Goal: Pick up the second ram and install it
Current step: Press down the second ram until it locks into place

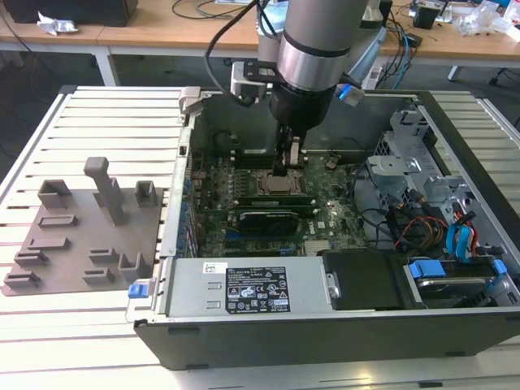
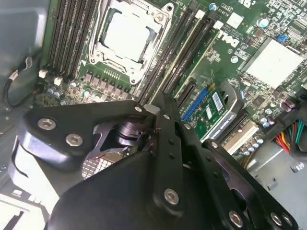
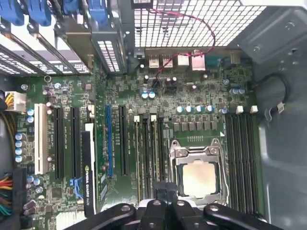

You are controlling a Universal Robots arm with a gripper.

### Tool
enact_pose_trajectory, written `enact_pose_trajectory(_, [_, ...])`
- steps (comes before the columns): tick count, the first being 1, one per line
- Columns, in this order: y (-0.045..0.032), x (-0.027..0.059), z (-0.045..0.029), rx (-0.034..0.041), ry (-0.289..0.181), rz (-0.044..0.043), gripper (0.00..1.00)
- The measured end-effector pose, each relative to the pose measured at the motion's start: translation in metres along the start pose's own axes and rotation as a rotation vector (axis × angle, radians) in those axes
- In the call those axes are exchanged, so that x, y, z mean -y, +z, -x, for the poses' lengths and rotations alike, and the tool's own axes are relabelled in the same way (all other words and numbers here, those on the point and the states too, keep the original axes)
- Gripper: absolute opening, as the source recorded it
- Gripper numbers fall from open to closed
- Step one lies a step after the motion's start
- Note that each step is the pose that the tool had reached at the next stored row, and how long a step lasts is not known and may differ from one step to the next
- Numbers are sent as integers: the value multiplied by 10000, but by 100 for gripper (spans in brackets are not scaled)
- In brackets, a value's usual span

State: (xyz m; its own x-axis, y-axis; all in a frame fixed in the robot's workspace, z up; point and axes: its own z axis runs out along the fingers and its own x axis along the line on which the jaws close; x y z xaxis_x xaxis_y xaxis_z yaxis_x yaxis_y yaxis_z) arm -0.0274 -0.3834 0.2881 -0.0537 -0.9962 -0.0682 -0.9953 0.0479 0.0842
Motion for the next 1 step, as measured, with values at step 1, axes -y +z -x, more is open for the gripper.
enact_pose_trajectory(1, [0, 0, 0, 0, 0, 0, 10])
